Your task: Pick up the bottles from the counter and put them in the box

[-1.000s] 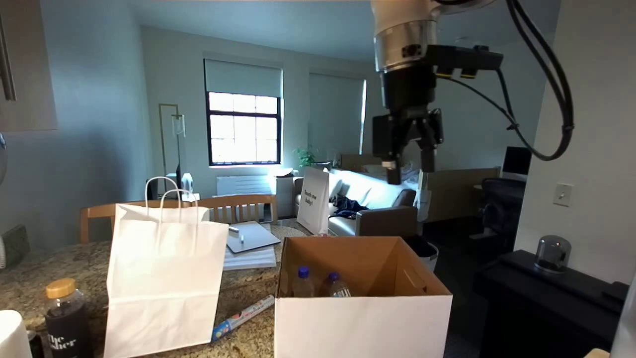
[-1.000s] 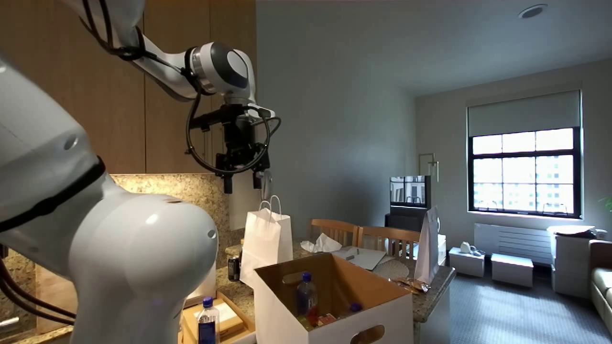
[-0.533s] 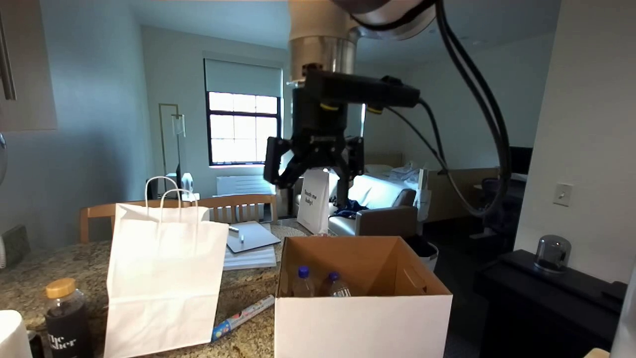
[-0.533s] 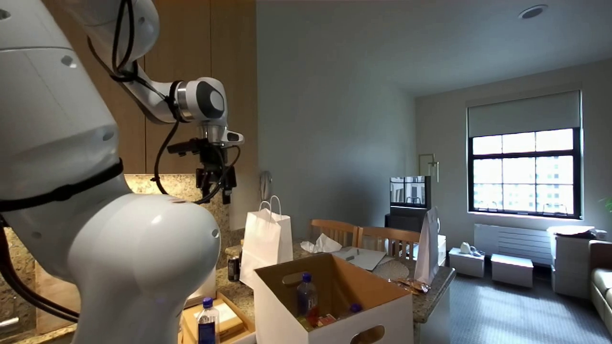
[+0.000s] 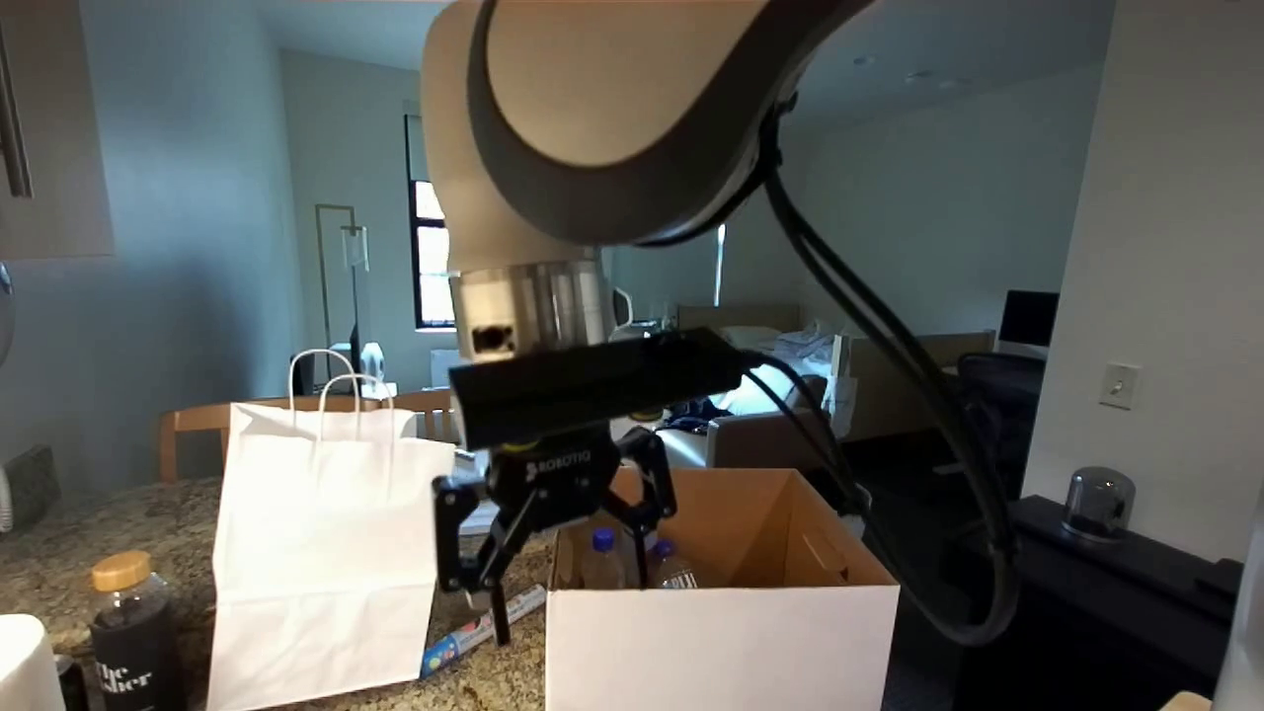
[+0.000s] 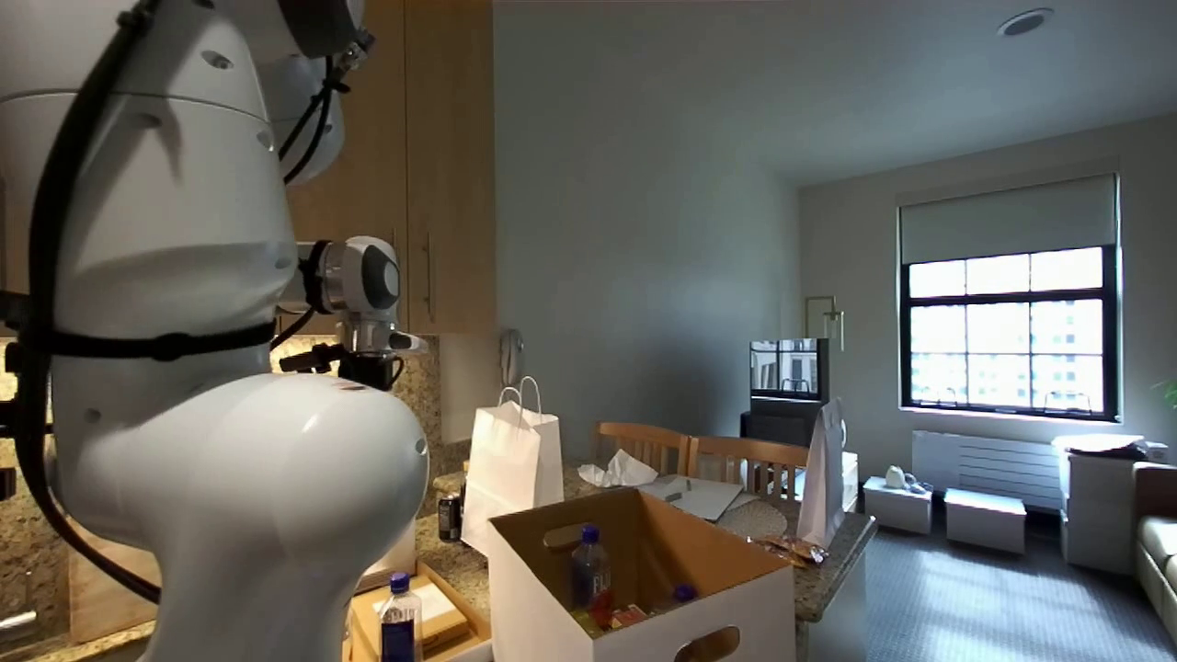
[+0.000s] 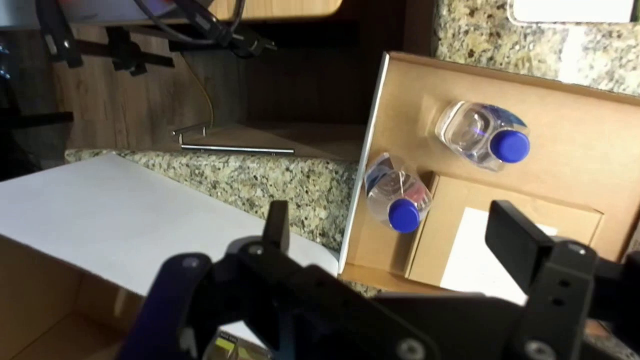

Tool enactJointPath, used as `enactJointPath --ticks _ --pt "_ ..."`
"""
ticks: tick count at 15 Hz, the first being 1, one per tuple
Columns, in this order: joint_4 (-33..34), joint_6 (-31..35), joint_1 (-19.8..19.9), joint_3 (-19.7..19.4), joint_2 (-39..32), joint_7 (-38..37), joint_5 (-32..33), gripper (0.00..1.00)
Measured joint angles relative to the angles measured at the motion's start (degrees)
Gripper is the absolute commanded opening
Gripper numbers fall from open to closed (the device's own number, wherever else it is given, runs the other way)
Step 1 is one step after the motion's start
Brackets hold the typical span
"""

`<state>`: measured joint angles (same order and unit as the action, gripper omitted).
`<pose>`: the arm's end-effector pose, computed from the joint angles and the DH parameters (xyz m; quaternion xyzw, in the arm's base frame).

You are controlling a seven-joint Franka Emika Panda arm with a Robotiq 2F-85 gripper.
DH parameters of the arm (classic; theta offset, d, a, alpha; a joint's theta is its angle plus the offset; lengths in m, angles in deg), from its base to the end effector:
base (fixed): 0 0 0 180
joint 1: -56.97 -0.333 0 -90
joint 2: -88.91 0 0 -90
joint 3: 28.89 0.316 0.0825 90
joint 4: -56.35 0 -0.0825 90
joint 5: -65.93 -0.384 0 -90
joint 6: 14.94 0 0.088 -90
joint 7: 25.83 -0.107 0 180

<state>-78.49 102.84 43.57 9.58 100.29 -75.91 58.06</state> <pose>0.2797 0.3706 0.3805 0.9972 -0.0297 -0.0408 0.0546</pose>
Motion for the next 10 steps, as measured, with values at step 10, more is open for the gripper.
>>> enactJointPath --ticks 10 --pt "0.4 5.3 -4.7 -4.4 -11.8 -5.2 3.8 1.0"
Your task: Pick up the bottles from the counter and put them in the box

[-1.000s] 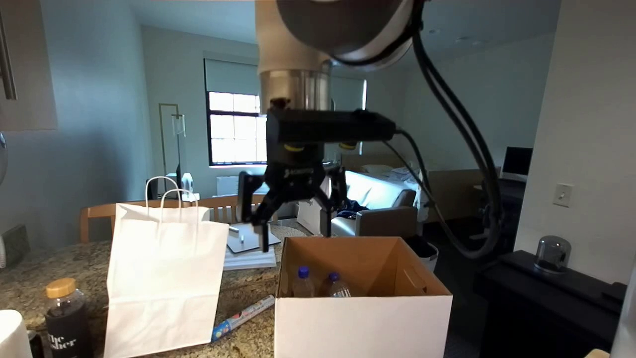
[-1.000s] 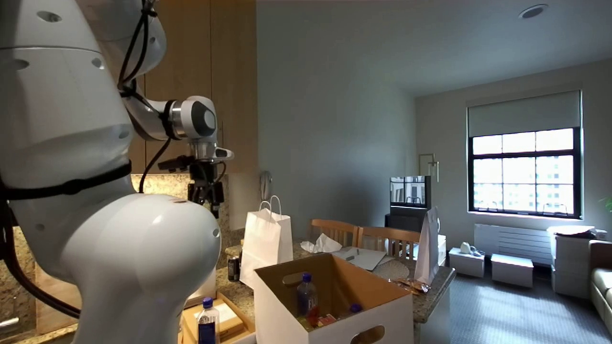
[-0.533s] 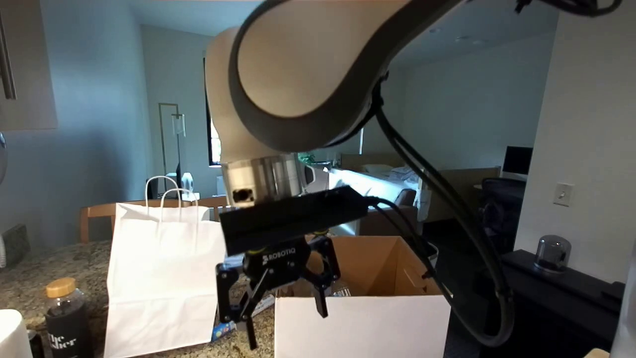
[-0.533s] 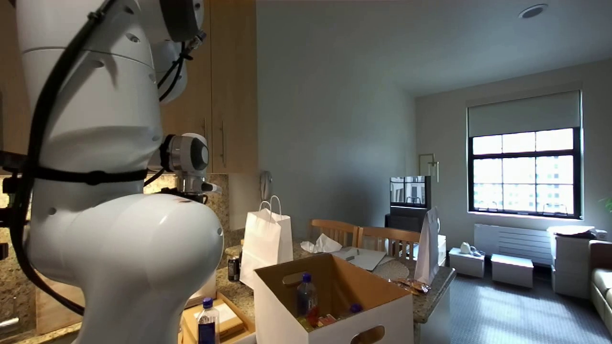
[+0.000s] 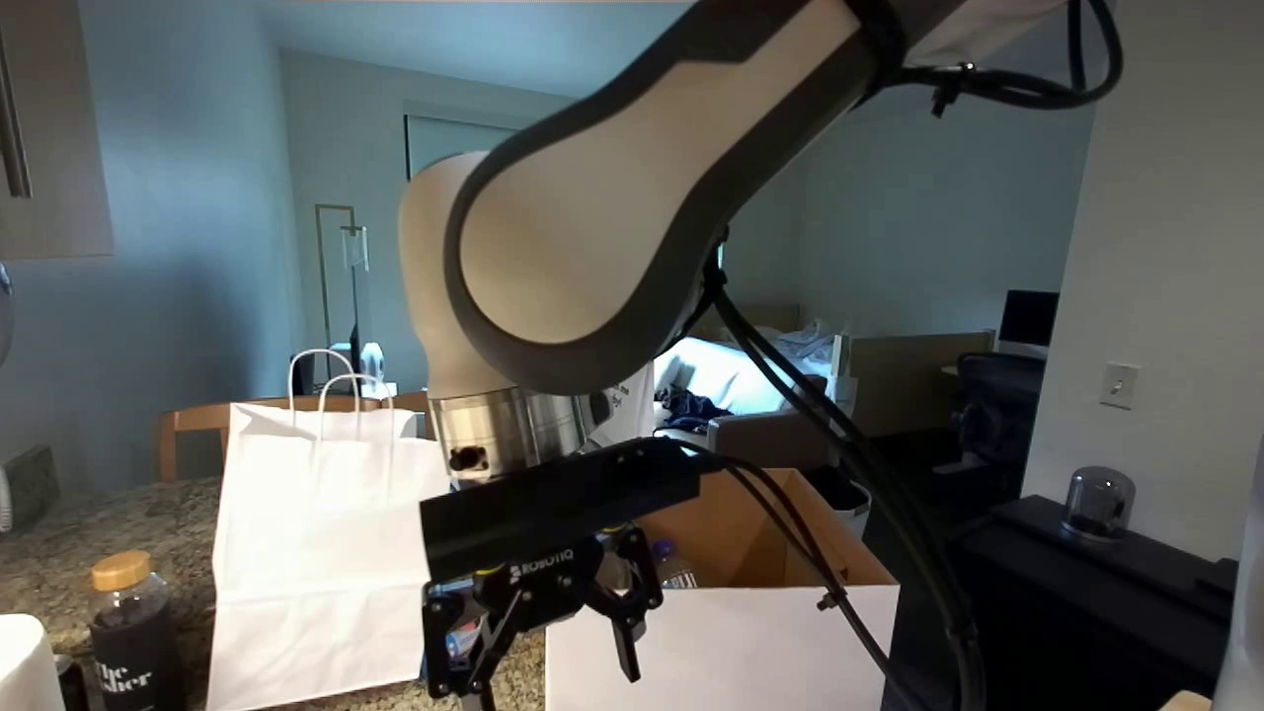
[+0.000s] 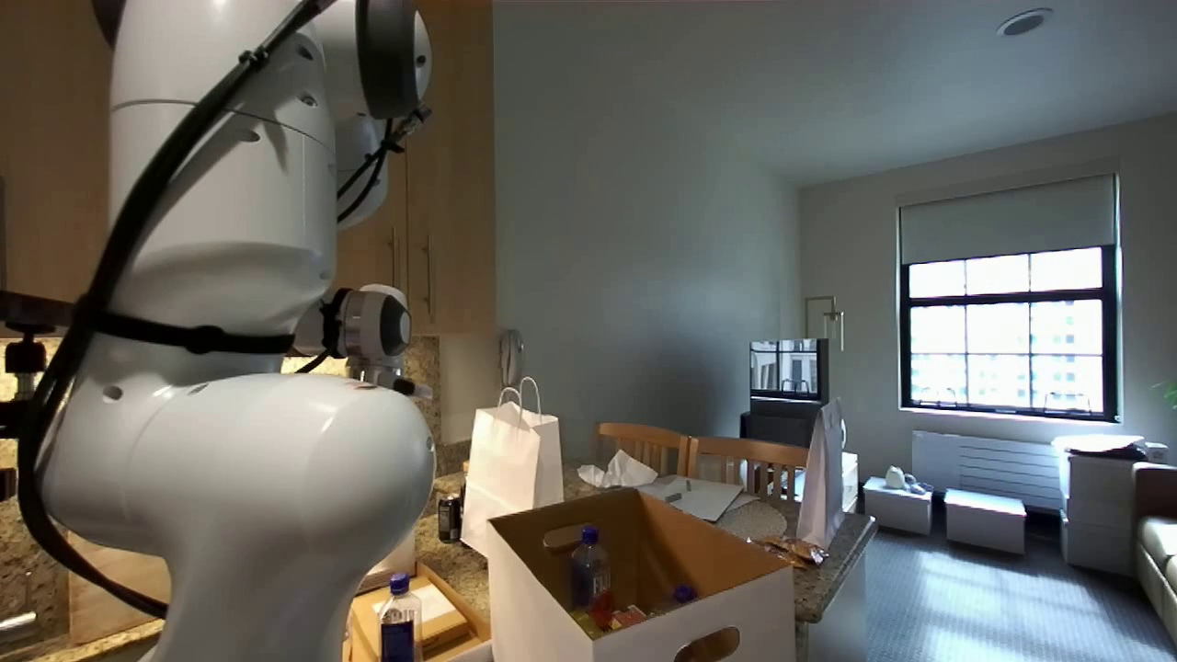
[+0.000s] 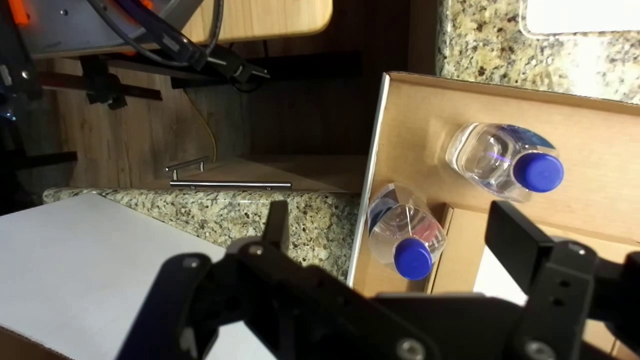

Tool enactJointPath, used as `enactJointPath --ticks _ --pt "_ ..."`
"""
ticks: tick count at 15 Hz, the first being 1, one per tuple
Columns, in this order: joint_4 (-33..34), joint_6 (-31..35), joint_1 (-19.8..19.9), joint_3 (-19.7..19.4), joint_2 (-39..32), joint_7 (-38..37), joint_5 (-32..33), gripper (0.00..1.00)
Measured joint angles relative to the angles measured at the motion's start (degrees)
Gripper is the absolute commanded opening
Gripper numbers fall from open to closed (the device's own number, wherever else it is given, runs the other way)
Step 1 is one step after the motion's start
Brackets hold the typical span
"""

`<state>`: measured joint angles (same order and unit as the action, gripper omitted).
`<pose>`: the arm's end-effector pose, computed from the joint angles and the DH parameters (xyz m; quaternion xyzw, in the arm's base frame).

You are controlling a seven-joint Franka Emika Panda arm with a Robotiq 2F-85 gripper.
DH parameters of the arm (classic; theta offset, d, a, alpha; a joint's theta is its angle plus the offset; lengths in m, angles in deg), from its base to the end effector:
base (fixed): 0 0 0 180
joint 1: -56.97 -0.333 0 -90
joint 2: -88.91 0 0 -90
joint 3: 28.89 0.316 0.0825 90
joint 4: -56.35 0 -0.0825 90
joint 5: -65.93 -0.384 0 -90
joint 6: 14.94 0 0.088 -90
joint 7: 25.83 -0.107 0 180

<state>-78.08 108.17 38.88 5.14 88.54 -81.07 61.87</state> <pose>0.2922 0.3805 0.3144 0.9932 -0.0491 -0.0836 0.0642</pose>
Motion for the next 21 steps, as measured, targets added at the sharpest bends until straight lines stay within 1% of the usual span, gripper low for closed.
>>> enactJointPath --ticks 2,5,9,12,14,17,21 --pt "0.5 0.0 -1.3 -1.1 -0.1 -0.3 1.4 1.0" --pt "2.8 0.0 -3.0 -3.5 -2.1 -1.9 6.0 1.0" --pt "6.6 0.0 -4.4 -7.6 -7.7 -2.0 9.1 1.0" --pt "9.8 -0.2 -6.3 -10.2 -12.8 -2.0 11.2 1.0" --pt "11.9 -0.6 -7.9 -11.4 -16.4 -1.8 11.4 1.0" --pt "14.2 -1.0 -9.9 -12.0 -21.7 -1.6 11.1 1.0" --pt "16.0 -2.2 -12.0 -13.8 -26.4 -1.6 10.8 1.0"
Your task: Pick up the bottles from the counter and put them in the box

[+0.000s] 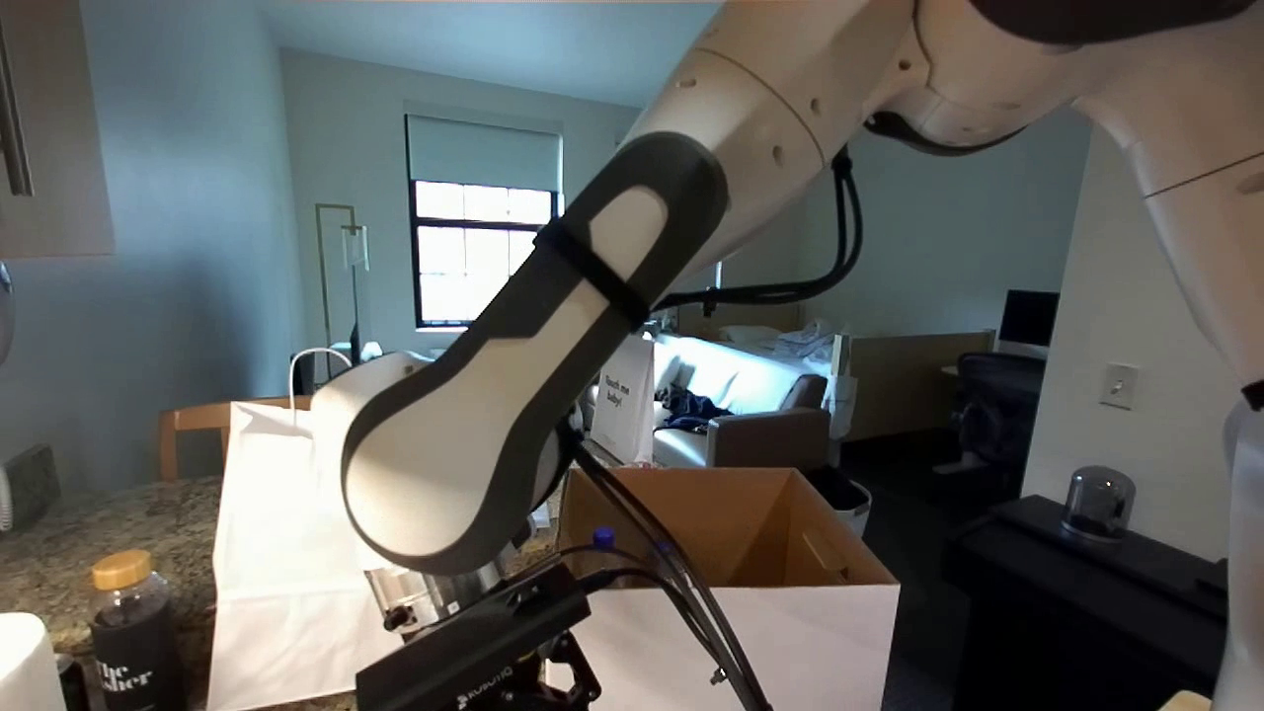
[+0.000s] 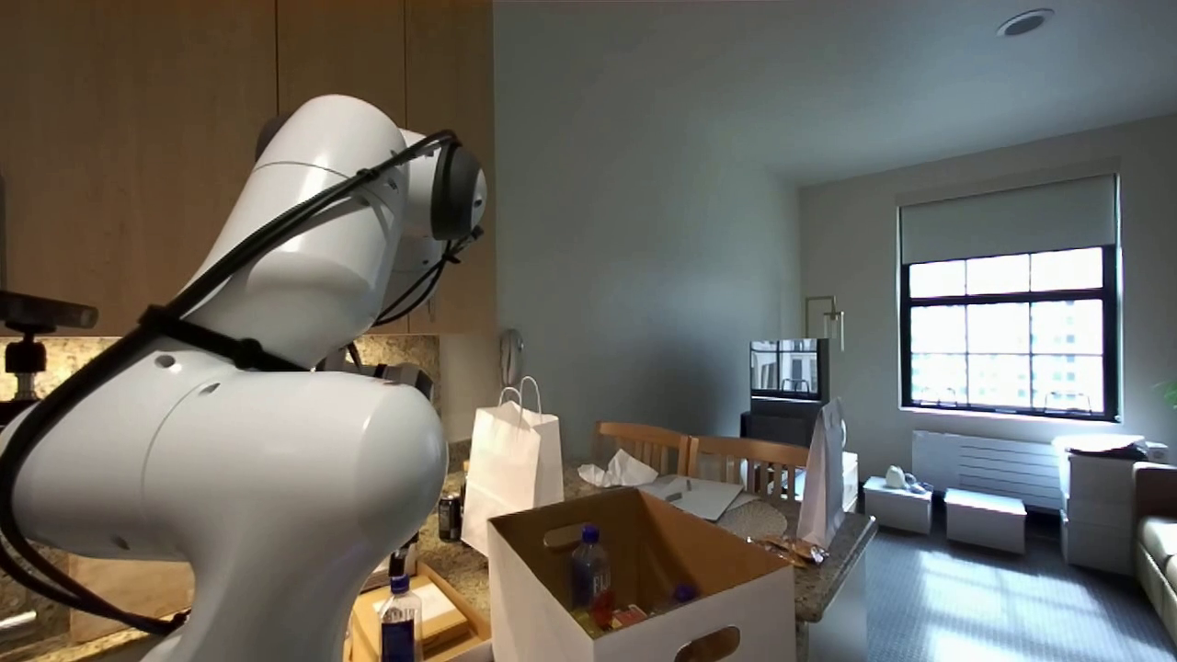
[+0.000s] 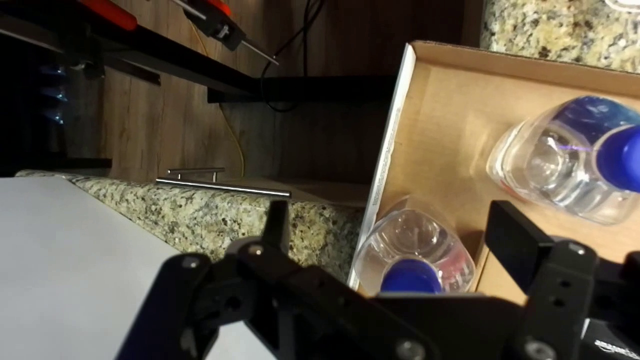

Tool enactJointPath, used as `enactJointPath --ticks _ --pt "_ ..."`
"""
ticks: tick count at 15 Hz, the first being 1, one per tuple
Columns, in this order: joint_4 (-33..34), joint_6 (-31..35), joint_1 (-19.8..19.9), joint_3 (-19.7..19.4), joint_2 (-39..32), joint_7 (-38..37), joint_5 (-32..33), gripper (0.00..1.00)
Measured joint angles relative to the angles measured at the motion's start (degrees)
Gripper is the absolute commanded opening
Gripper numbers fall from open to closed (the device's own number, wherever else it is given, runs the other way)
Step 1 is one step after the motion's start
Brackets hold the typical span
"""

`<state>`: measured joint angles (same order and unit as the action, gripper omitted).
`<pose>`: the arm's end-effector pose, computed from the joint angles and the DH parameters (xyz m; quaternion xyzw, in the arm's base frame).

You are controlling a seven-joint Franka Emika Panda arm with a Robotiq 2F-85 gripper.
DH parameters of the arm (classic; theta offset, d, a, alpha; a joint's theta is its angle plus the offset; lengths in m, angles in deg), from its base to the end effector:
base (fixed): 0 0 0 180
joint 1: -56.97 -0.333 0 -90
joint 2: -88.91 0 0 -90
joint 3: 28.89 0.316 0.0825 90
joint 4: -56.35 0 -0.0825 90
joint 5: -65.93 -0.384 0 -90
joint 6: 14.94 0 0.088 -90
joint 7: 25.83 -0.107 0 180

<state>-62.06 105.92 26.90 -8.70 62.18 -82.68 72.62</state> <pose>0.3492 0.4165 0.1911 0.9802 -0.0190 -0.1443 0.1339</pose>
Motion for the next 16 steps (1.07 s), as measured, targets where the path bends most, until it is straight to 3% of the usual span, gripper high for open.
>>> enactJointPath --ticks 3,4,7,10,11,14,15,16 --pt "1.2 -0.3 -0.1 -1.7 -1.5 0.2 -0.6 1.0" --pt "1.7 -0.3 0.0 -2.2 -1.8 0.3 -0.6 0.87" --pt "3.5 -0.3 0.1 -3.6 -2.4 1.6 -0.7 0.78" --pt "5.8 -0.7 0.3 -4.1 -3.9 4.4 -1.3 0.82" --pt "6.7 -0.8 0.3 -4.2 -4.7 5.5 -1.7 0.95" --pt "9.5 -2.0 0.3 -4.4 -7.3 8.6 -2.3 1.0" --pt "10.4 -2.4 0.3 -4.5 -8.2 9.5 -2.6 0.73" --pt "11.3 -2.8 0.3 -4.6 -8.9 10.4 -2.8 0.75"
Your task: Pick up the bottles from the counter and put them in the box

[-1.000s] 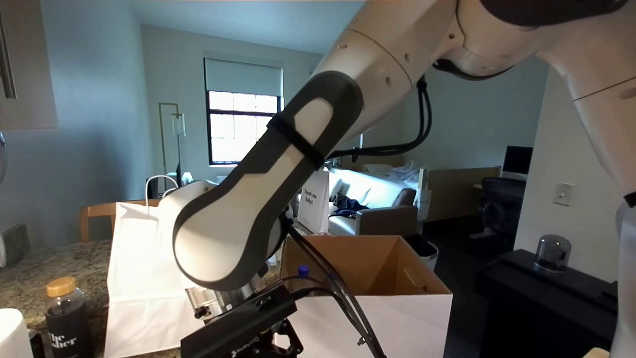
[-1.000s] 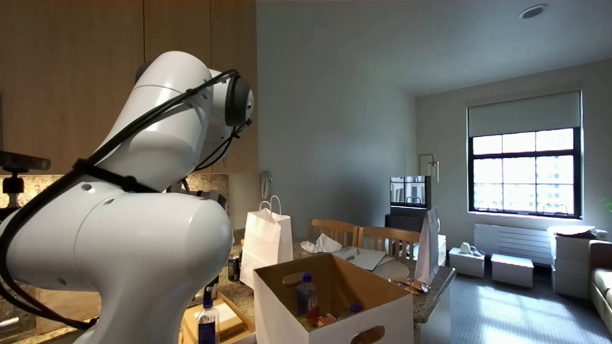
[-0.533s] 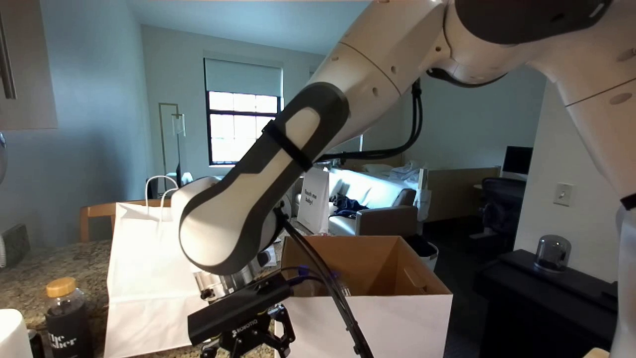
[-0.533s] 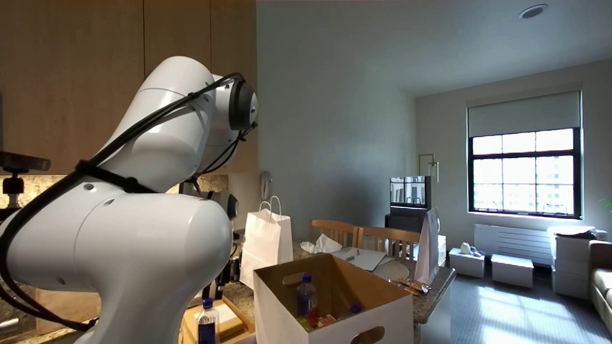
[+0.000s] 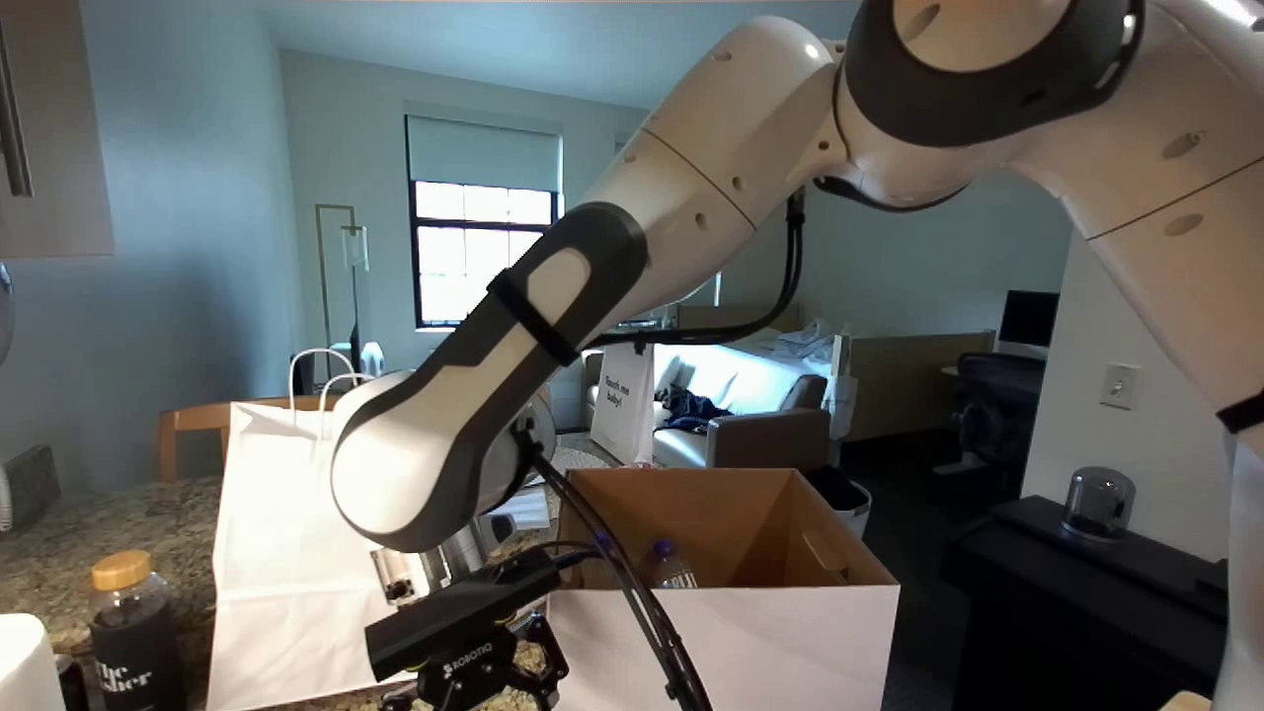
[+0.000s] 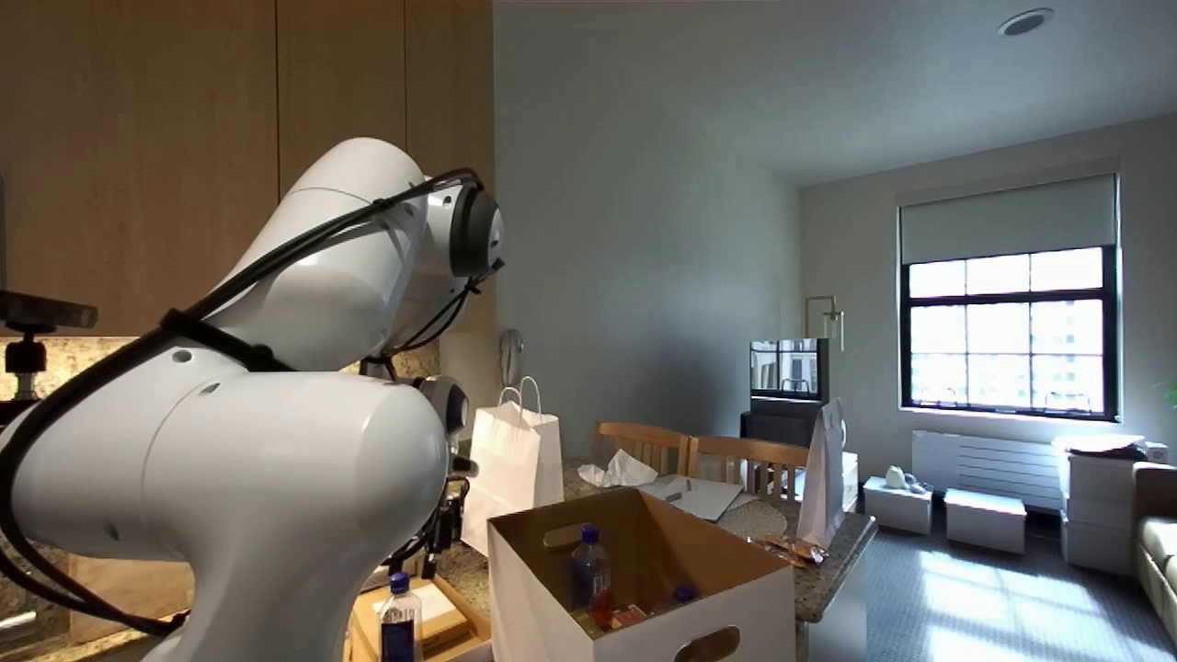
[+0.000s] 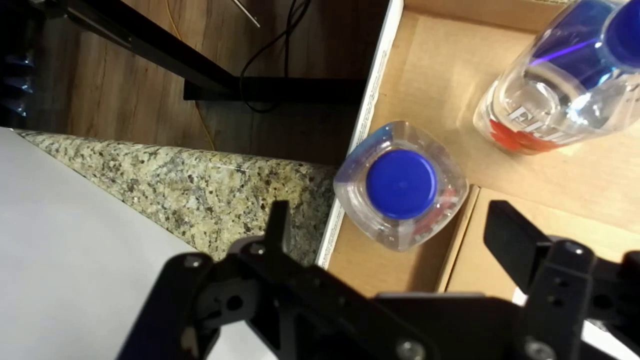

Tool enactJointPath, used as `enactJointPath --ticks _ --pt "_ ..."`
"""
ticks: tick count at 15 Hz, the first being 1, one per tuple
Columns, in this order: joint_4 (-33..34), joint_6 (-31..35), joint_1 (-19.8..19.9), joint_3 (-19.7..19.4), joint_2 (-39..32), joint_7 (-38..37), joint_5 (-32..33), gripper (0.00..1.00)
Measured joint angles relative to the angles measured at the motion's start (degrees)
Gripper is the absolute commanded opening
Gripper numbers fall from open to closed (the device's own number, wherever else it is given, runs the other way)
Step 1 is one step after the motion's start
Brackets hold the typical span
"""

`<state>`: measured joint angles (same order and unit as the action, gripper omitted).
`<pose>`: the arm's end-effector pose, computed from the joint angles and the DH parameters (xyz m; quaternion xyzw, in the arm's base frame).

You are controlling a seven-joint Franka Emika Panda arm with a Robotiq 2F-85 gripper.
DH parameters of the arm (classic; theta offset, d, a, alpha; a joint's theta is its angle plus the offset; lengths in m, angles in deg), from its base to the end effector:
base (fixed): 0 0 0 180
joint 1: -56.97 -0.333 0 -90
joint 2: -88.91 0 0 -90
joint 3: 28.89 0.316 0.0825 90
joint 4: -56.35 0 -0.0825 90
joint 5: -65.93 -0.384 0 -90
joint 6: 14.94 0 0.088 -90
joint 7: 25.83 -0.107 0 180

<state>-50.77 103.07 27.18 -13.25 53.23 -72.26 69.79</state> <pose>0.4166 0.4148 0.1636 0.9777 0.0051 -0.1811 0.1060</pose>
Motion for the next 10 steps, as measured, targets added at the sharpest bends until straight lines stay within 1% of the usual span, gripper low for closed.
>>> enactJointPath --ticks 1,6,10 --pt "0.8 -0.5 0.0 -0.1 -0.7 0.8 -0.3 0.72" --pt "4.3 -3.2 -0.1 -0.2 -3.5 3.7 -1.6 0.37" --pt "6.4 -5.5 -0.2 -0.3 -4.7 5.2 -2.4 0.12"
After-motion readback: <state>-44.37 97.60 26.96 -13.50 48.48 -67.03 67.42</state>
